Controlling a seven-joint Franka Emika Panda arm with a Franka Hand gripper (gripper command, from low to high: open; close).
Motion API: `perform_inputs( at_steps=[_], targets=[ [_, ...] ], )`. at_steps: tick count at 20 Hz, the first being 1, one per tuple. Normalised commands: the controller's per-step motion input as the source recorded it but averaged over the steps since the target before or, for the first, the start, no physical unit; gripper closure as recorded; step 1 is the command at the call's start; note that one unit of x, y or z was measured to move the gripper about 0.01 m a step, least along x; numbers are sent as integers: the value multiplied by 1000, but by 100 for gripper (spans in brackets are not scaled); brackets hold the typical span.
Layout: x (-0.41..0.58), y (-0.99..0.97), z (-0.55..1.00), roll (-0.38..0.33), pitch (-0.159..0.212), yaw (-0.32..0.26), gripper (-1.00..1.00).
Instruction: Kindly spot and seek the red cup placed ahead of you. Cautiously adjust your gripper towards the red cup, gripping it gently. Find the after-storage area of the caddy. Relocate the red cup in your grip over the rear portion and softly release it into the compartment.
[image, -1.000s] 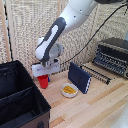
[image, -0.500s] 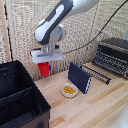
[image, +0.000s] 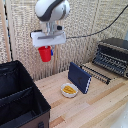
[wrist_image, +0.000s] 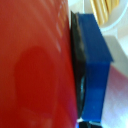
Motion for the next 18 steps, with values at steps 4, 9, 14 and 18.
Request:
perform_inputs(
  at_steps=[4, 9, 14, 18],
  targets=[
    [0, 755, 744, 10, 30, -9, 100],
    [0, 811, 693, 0, 44, -2, 100],
    [32, 835, 556, -29, 47, -15, 100],
    [102, 847, 240, -75, 40, -38, 100]
  ],
)
